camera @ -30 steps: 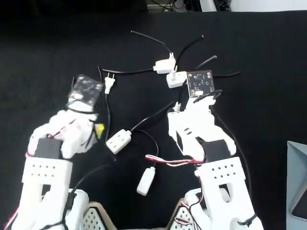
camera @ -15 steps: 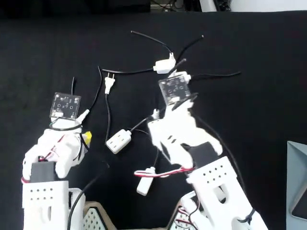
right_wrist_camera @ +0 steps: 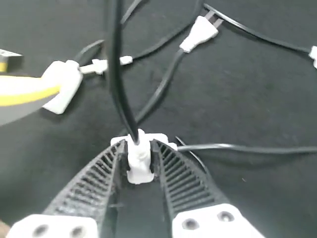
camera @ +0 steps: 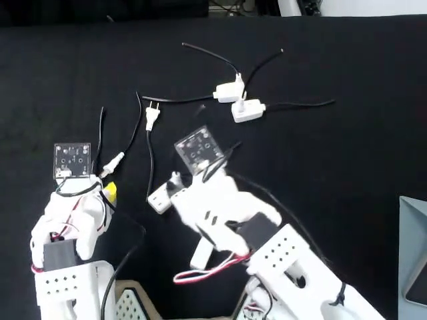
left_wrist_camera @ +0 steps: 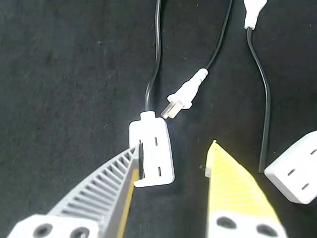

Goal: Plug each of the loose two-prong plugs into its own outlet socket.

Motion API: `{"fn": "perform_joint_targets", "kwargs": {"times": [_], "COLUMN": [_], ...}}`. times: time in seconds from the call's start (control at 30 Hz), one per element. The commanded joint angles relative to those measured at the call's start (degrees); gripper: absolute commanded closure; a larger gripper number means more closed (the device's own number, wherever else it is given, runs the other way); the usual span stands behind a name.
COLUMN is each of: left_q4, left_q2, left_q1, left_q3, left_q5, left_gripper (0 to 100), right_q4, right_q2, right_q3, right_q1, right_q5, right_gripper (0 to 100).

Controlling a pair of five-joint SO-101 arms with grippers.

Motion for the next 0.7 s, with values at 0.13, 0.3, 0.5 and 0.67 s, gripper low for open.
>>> {"fn": "perform_joint_targets", "kwargs": {"times": [0.13,0.3,0.5,0.67], "left_q4": [-1.1,-1.1,-1.1,-1.1], "left_q2": [-0.5,-0.5,-0.5,-0.5], "left_q1": [-0.4,-0.4,-0.4,-0.4], "left_q3": [-0.2,-0.2,-0.1,-0.1], "left_q5": [0.4,0.4,0.2,0.2], "left_gripper": [78,78,78,78], "right_q4": [-7.1,-12.3,-18.1,-20.9], "right_q2": [9.5,19.6,23.3,23.6], "right_q3": [-1.3,-3.2,-2.7,-2.4], "right_q1": [-7.4,-8.8,-8.5,-8.4], "right_q5": [-2.8,-2.8,-2.7,-2.5], "right_gripper": [98.7,98.7,98.7,98.7]}}
